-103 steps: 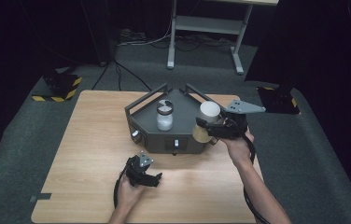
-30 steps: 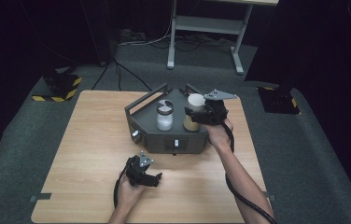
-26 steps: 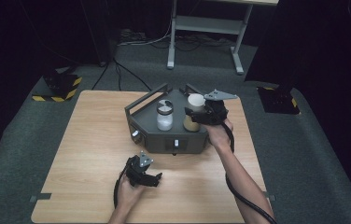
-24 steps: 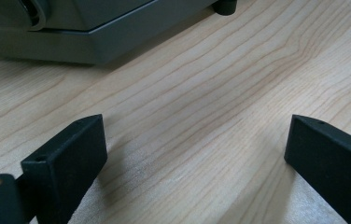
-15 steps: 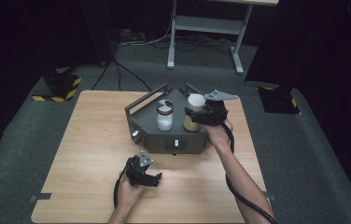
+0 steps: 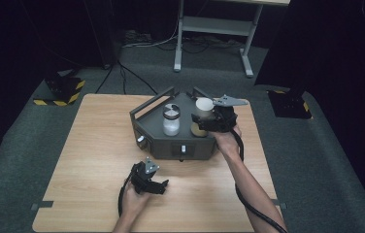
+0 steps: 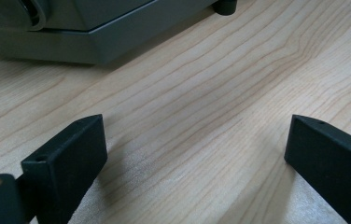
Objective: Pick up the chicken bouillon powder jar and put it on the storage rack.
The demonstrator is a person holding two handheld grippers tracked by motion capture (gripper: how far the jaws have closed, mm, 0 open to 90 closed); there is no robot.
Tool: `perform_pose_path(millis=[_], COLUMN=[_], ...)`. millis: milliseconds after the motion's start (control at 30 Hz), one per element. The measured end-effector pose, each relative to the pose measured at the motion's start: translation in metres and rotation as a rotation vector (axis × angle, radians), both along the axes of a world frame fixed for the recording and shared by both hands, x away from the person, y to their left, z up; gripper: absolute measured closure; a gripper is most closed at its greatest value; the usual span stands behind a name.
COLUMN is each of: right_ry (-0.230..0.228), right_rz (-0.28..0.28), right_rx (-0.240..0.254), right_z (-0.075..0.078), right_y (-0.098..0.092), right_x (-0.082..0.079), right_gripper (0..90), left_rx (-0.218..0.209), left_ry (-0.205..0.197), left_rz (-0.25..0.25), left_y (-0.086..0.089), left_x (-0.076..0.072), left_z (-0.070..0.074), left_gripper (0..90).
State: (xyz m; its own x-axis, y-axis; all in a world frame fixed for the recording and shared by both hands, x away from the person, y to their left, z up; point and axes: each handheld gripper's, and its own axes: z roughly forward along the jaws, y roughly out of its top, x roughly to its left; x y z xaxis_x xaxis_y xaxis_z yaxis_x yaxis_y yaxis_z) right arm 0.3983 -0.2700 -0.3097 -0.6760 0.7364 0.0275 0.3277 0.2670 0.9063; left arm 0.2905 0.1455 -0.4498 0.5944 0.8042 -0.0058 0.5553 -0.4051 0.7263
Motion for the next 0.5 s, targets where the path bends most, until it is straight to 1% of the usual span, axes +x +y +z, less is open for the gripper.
perform_pose_path(millis=[133, 300, 500], right_ry=[0.004, 0.001, -0.004], right_rz=[-0.008, -0.001, 0.007], right_rx=[0.003, 0.01, 0.034], right_z=[-0.003, -0.006, -0.011], right_y=[-0.004, -0.011, -0.02], right_x=[-0.002, -0.007, -0.014], right_gripper=[18.6, 18.6, 18.8], left_rx=[0.0, 0.0, 0.0], left_ry=[0.0, 0.0, -0.001], left_rz=[0.0, 0.0, 0.0], left_y=[0.0, 0.0, 0.0], left_x=[0.0, 0.0, 0.0], left_z=[0.0, 0.0, 0.0], left_gripper=[5.6, 5.6, 5.6])
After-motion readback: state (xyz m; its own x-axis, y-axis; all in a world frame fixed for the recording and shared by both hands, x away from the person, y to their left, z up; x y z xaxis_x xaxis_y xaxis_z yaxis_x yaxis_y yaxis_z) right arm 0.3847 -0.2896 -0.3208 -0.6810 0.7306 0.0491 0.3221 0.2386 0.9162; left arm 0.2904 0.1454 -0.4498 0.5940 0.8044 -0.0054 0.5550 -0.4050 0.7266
